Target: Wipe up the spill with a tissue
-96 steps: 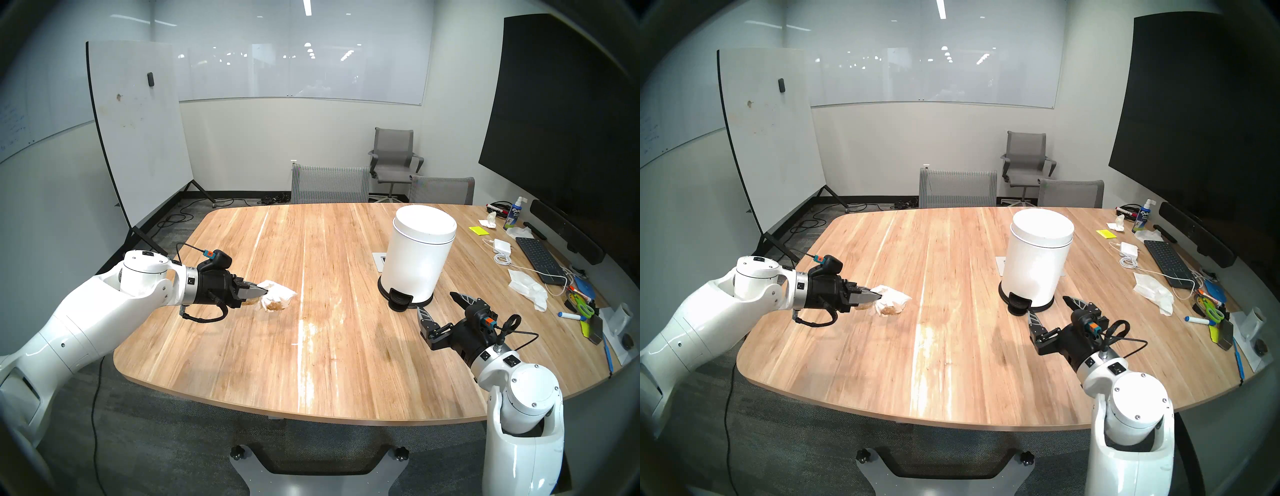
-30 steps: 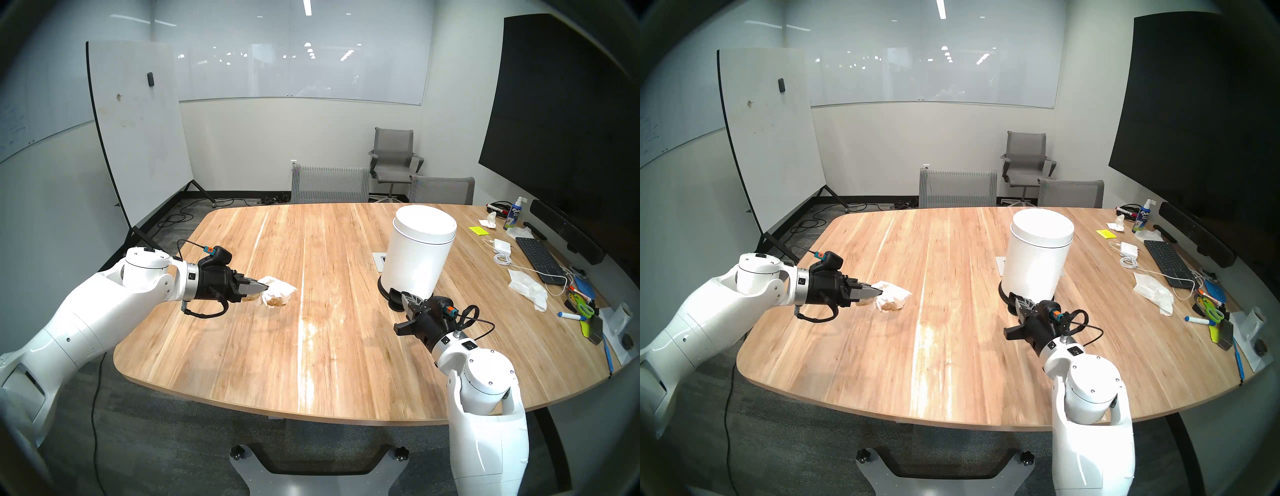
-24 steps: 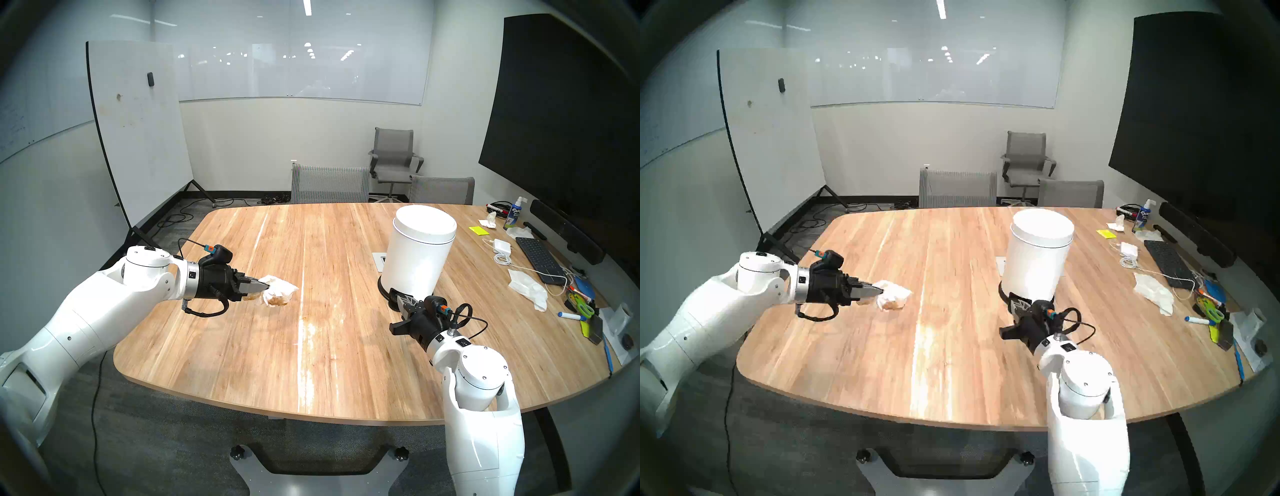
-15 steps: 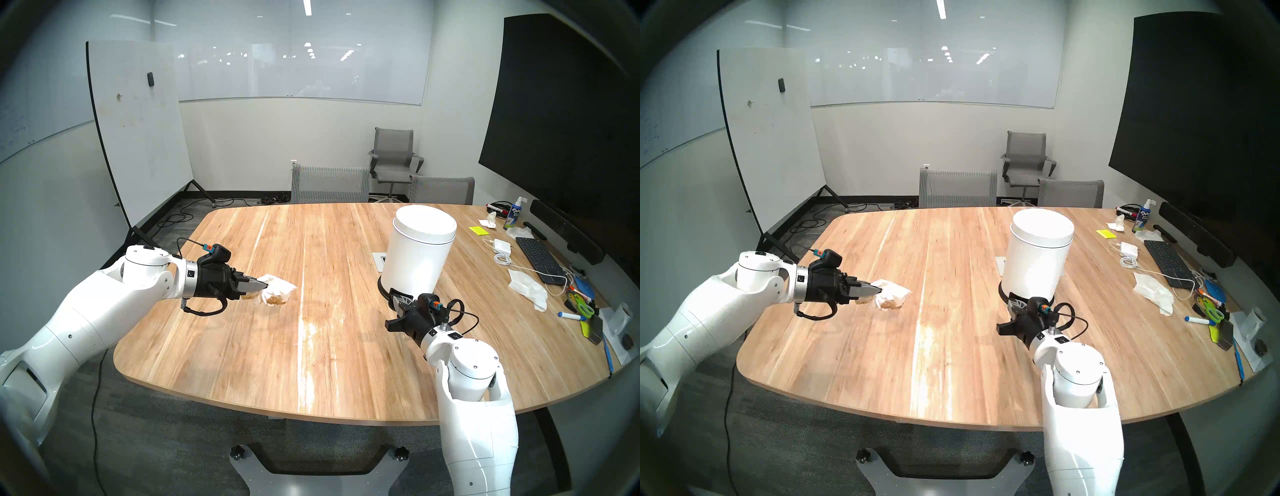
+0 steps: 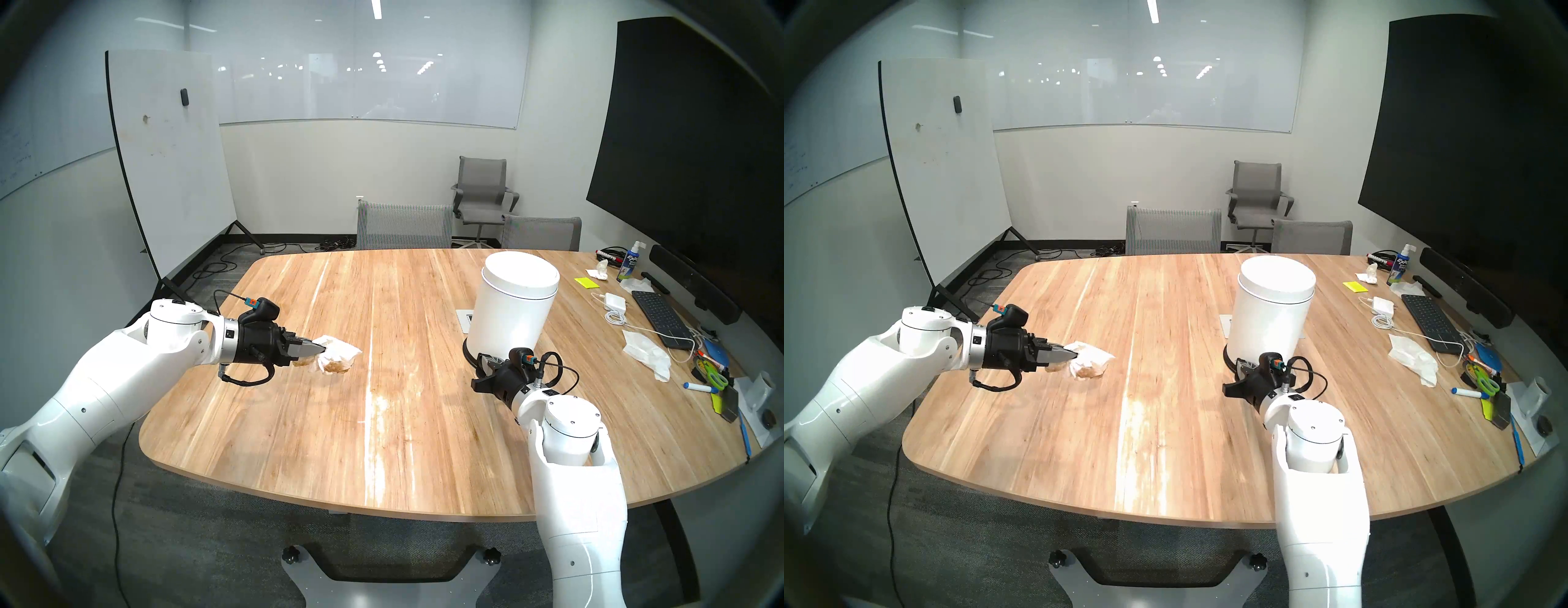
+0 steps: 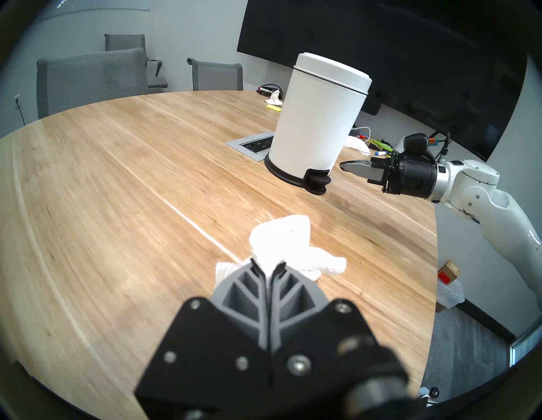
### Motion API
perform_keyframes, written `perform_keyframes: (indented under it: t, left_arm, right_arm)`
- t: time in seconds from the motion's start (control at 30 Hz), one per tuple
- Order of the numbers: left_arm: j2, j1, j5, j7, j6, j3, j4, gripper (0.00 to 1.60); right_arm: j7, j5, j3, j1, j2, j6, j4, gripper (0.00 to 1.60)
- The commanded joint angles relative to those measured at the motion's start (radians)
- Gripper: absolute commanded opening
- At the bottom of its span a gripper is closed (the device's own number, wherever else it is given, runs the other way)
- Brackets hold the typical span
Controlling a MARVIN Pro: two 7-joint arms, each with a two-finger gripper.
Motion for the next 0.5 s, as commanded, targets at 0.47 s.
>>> perform_keyframes:
  t: [0.47]
  left_arm:
    - [-0.006,-0.027,-0.009,-0.012,0.001,-0.012,0.004,0.00]
  right_arm:
    - [0.018,0.028,0.014,0.129,0.016,0.018,0.085,0.00]
